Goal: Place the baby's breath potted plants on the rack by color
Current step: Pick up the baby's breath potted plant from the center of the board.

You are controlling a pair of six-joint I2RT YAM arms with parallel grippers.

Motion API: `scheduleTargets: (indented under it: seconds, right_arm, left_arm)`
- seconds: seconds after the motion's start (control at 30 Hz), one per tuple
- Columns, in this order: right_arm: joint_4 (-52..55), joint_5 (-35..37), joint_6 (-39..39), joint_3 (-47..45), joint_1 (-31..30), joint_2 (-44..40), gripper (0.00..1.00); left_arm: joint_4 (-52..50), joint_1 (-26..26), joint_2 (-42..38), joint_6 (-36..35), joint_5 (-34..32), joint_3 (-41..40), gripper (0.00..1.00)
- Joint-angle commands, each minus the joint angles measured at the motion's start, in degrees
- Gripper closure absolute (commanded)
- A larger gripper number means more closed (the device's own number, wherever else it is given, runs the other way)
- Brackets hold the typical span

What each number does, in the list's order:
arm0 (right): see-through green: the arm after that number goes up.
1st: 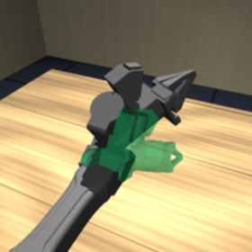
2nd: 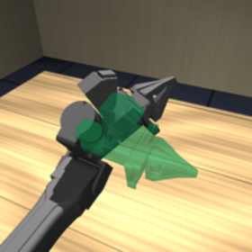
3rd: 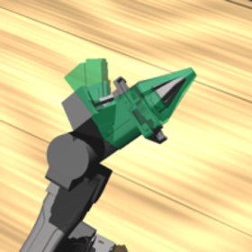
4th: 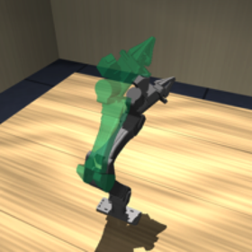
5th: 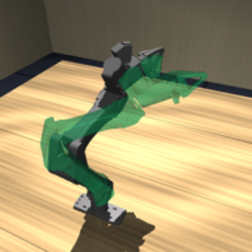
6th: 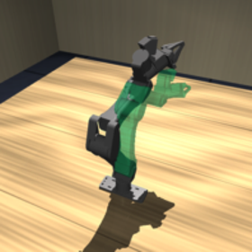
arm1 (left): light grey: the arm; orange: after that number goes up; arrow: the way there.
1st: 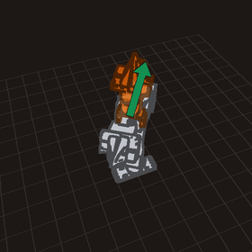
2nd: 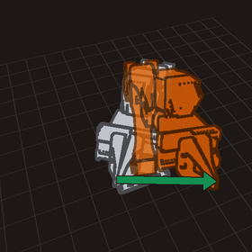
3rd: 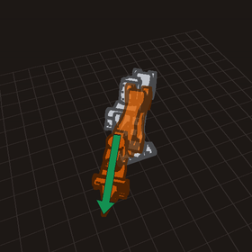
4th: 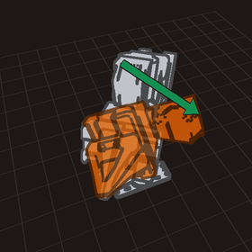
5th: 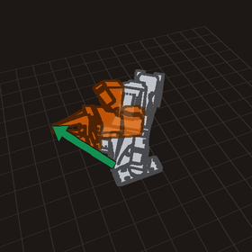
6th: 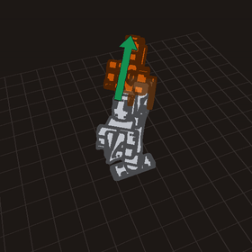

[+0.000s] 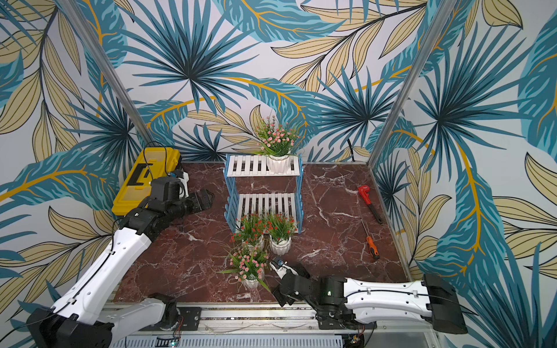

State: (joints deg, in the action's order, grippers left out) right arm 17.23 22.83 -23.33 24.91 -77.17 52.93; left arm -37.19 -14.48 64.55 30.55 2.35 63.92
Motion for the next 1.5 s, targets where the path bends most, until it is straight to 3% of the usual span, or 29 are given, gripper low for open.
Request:
scheduleTargets:
  seconds: [0.0, 0.2, 0.43, 0.73, 1.47]
  right_arm:
    - [-10.19, 0.15, 1.56, 0.57, -0.38, 4.60, 0.04]
    - [-19.05, -3.19, 3.46, 2.52, -0.35, 13.71, 0.04]
    - [-23.43, -2.96, 4.95, 2.52, -0.38, 16.11, 0.01]
    - [-24.88, -3.52, 7.51, 7.20, -0.26, 26.59, 0.01]
    - [-25.79, -10.90, 12.71, 11.82, 5.90, 35.78, 0.00]
  left_arm:
    - [-0.69, -0.15, -0.92, 0.55, -0.69, 1.99, 0.01]
    - [-1.32, -0.24, -1.17, 0.55, -0.90, 2.22, 0.01]
    - [-1.94, -0.24, -1.98, 0.52, -1.77, 2.40, 0.00]
    - [-2.70, -0.25, -2.06, 1.28, -1.72, 2.89, 0.00]
    - [-6.20, -0.32, -2.89, 1.00, -2.63, 3.51, 0.00]
